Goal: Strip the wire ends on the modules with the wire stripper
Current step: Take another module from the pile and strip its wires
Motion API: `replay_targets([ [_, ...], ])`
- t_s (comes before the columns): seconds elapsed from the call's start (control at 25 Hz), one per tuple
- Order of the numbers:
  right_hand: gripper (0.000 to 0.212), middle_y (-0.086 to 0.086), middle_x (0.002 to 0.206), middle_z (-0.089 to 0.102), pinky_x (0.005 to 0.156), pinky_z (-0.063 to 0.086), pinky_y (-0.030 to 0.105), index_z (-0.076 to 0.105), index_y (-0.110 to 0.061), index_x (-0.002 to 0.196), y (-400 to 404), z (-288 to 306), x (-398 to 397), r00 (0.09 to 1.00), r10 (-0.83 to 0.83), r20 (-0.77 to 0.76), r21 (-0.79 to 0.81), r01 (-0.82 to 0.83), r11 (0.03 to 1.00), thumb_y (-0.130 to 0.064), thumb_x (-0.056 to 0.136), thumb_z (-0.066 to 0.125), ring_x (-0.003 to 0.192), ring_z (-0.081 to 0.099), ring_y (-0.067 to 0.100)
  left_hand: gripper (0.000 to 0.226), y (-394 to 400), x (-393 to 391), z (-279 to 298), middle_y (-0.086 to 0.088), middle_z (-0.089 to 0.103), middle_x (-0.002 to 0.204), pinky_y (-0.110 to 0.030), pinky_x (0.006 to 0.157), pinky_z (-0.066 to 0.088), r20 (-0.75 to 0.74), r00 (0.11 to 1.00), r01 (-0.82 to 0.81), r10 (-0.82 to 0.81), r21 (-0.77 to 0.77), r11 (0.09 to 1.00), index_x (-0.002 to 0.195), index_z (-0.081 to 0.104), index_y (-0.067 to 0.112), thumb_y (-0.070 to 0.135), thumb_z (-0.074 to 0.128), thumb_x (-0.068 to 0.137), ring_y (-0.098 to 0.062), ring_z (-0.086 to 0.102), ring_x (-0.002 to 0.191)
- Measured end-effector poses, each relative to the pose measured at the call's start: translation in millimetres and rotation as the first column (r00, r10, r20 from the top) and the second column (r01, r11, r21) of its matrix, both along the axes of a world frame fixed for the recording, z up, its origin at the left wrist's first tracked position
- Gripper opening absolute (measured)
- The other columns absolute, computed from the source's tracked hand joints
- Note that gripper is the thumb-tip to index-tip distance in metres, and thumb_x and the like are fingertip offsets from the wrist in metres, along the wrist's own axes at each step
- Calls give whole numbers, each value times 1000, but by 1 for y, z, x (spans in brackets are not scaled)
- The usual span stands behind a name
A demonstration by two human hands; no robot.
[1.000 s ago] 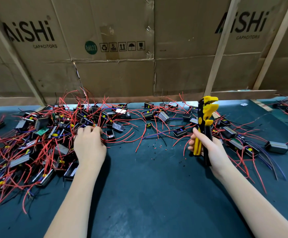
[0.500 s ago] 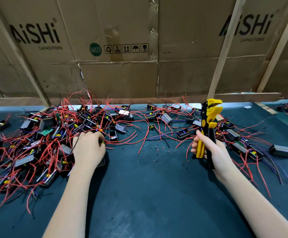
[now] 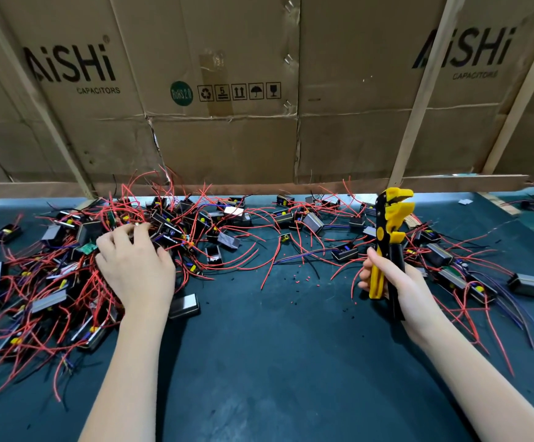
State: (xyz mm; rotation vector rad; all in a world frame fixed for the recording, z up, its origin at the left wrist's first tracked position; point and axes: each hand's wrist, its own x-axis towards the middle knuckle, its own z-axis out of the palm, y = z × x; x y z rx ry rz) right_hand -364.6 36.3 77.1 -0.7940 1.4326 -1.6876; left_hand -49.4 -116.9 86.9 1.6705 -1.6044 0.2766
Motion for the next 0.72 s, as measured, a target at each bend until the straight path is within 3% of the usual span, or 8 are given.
replay_targets([
  [0.08,45,11,80,62,67,54,26,64,-5,93,-1,0,0,1000,1,4,-1,-1,1000,-45,71,69,68,63,20,35,-2,2,-4,-22,61,117,-51,93,33,51,999,-25,20,105,994,115,67,5,18,73,83,-42,44,114],
  [0.24,46,13,83,63,69,55,28,66,-6,93,-1,-1,-2,1000,-10,11,-3,10,1000,-46,71,69,69,63,21,38,-1,-3,-5,-13,71,91,-46,91,30,0,999,36,-36,114,993,110,70,10,38,73,84,-37,47,105],
  [0.36,44,14,83,63,67,55,27,65,-7,92,-2,-1,-2,1000,-9,22,-4,9,1000,-46,72,68,68,63,20,37,0,-5,-6,-9,71,92,-46,94,37,5,997,69,-71,195,978,107,69,13,30,81,76,-34,45,108],
  [0.44,45,13,82,63,61,56,24,64,-5,92,-2,0,-2,999,-16,32,-7,17,1000,-45,73,68,65,64,19,25,0,-5,-5,-7,71,91,-46,96,37,8,996,85,-89,208,974,98,70,14,21,79,76,-33,45,108],
  [0.56,48,13,80,64,57,54,21,64,-2,93,-1,1,-2,999,-27,43,-8,27,1000,-45,72,68,64,65,19,4,0,-5,-3,-11,72,88,-49,97,37,-66,992,109,-104,92,990,85,73,13,15,71,82,-37,48,107],
  [0.72,50,13,77,65,60,55,23,64,-2,93,-1,1,-2,999,-25,36,-9,25,1000,-47,72,67,65,66,21,12,7,-11,2,-6,66,108,-47,100,26,-72,996,34,-44,-138,990,84,74,14,22,67,87,-37,42,122],
])
